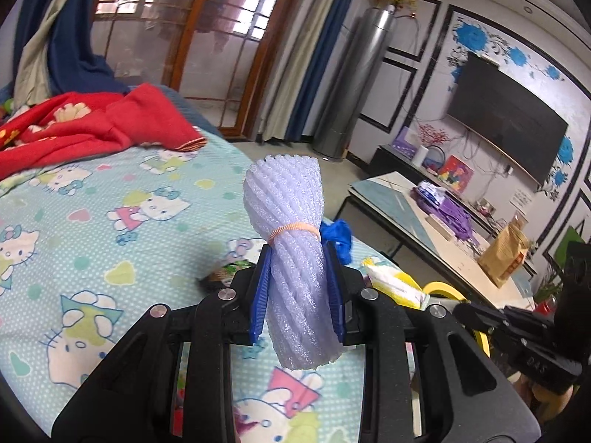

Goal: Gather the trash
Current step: 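Grasp the lavender foam net with the left tool while the right tool grasps the yellow wrapper, then carry the foam net and yellow wrapper over the yellow bin and release both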

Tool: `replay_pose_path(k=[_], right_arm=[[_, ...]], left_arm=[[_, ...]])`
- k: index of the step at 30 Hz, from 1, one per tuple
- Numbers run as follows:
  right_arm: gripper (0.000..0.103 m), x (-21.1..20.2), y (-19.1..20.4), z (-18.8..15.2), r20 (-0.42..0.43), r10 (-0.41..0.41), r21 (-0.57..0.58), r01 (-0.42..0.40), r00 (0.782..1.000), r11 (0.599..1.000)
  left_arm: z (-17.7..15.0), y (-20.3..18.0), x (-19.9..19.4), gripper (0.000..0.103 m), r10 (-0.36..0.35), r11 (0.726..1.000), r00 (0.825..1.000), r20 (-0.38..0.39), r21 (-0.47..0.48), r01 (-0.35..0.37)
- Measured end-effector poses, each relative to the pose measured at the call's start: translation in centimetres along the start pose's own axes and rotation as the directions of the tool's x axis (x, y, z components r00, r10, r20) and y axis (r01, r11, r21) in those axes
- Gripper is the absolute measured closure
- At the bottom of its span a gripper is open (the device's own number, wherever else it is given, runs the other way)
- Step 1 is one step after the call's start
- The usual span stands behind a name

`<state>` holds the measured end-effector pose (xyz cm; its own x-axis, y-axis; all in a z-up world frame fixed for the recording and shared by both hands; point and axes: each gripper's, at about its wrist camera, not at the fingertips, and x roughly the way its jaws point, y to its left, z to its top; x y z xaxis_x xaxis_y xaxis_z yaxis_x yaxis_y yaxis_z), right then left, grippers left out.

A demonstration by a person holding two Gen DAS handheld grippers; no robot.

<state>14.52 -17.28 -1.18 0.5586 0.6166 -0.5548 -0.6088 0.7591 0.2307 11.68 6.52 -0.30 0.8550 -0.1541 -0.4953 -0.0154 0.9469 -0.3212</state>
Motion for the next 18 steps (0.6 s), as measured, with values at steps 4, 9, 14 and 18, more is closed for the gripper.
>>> replay_pose_path(k=[4,9,14,18], right_arm=[[0.1,-1.1,-0.8,0.0,0.021,-0.023,0.015,0.023,0.999,1.0],[0.1,-2.7,-2.0,0.0,0.048,-0.057,0.036,0.055,0.997,0.998],[0.1,-4.0,-3.0,-0.1,0.069,-0.087,0.062,0.083,0.994,0.995],[0.1,-5.2,-4.1,-0.4,0.085,-0.116,0.085,0.109,0.99,0.99]], left_arm=[[-0.1,-1.3,-0.2,0.082,-0.023,0.999,1.0,0.0,0.022,0.023],[-0.3,-2.9,-0.3,0.082,-0.046,0.998,0.999,0.0,0.049,0.046],[-0.6,-4.3,-0.2,0.082,-0.069,0.994,0.998,-0.008,0.083,0.069],[-1.0,-5.2,-0.1,0.082,-0.081,0.991,0.997,-0.017,0.103,0.082]])
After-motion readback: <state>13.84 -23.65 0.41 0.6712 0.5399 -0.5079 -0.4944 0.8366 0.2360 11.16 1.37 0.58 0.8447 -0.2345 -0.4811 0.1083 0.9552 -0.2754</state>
